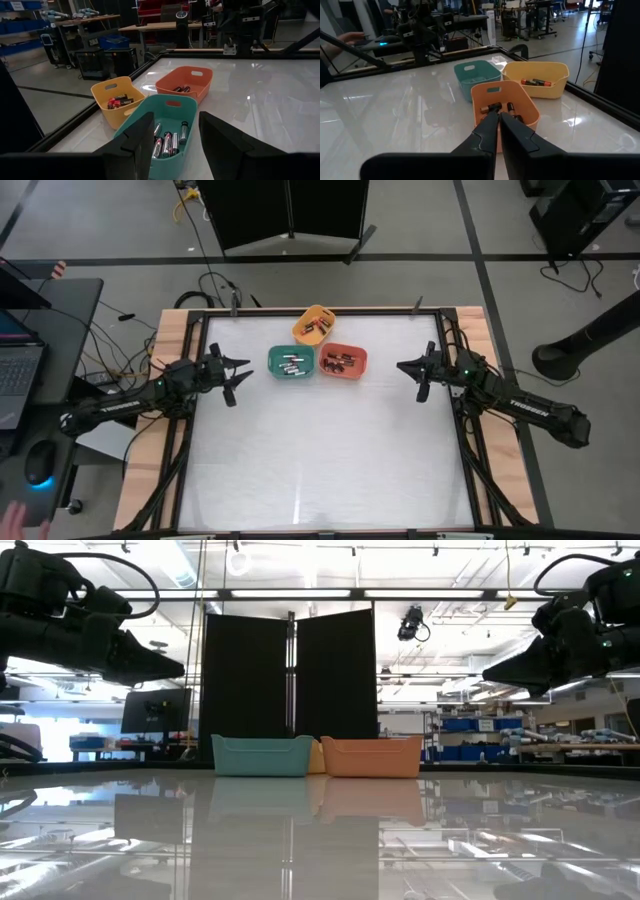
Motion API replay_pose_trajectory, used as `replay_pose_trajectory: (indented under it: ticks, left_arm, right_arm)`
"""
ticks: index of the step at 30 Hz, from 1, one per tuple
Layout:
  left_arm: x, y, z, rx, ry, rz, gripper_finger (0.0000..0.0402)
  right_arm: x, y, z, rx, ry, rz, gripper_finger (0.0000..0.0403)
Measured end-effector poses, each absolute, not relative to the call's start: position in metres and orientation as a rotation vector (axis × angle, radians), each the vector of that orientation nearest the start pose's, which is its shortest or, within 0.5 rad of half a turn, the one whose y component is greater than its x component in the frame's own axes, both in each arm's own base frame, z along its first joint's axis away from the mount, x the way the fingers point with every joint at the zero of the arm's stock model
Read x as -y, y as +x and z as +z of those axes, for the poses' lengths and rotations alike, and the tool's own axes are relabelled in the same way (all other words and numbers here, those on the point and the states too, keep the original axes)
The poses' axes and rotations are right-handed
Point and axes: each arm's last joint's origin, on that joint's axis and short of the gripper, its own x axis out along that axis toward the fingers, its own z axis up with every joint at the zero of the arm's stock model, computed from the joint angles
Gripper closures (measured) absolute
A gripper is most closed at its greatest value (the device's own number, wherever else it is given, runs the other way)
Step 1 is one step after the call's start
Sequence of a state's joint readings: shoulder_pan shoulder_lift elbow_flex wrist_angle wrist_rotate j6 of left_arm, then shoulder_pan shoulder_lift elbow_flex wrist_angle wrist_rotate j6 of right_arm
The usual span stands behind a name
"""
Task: Sort batteries
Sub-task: Return to Home Position
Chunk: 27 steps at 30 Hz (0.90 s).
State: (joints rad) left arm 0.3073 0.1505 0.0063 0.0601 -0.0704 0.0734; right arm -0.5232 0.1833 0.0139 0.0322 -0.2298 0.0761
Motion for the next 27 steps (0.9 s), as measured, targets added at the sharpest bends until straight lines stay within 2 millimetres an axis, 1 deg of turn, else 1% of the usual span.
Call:
replay_pose_trajectory:
  ticks: [27]
  left_arm:
    - [-0.0341,0.1008,0.1592,-0.097,0.063,0.374,0.0239]
  right_arm:
    - [0.0478,0.0960,0.1565,-0.116,0.126,-0.298,0.0373]
